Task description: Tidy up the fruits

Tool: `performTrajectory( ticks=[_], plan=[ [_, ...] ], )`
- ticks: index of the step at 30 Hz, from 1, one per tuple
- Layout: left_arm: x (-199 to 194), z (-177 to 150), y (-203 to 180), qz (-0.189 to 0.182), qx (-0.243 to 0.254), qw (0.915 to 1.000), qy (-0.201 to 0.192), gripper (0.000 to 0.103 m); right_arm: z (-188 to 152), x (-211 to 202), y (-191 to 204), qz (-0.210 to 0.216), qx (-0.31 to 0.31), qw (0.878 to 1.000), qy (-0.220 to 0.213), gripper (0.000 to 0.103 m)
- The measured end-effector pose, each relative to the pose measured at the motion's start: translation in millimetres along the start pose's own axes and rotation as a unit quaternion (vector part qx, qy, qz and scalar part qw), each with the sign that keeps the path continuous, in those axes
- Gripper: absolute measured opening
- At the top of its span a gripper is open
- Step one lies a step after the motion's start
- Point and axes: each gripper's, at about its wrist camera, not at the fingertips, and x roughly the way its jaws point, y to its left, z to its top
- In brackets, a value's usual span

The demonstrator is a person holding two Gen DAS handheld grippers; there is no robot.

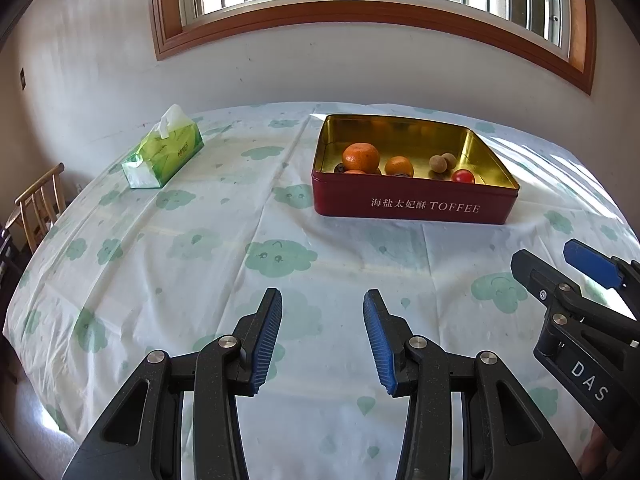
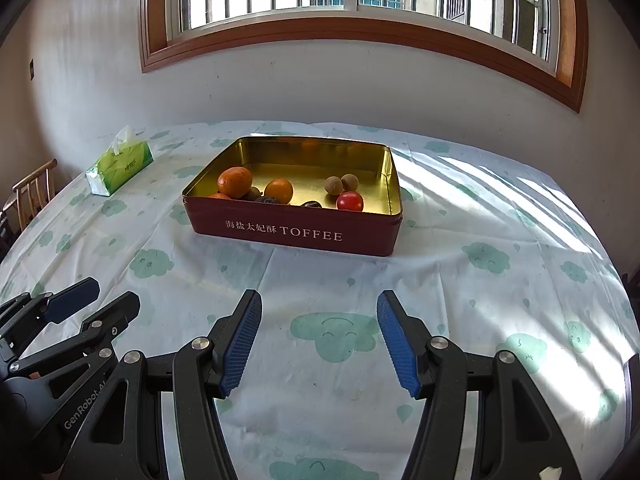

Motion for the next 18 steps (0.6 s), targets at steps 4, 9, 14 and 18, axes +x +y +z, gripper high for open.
performTrajectory(
  ticks=[4,9,14,18],
  plan=[
    [-0.3,-0.3,-0.3,0.000,0.001,1.0000,0.001,0.044,-0.2,0.5,0.1,0.000,-0.001,1.000,0.000,0.058],
    [-0.2,-0.6,-1.2,0.000,0.000,1.0000,0.000,0.044,-0.1,0.4,0.1,0.000,0.000,1.000,0.000,0.058],
    [0.0,-0.1,-1.2,-0.001,0.000,1.0000,0.001,0.044,0.0,0.5,0.2,0.000,0.000,1.000,0.000,0.058],
    [-0.2,0.3,-1.6,0.000,0.001,1.0000,0.001,0.044,0.1,0.4,0.2,0.000,0.000,1.000,0.001,0.058]
  ],
)
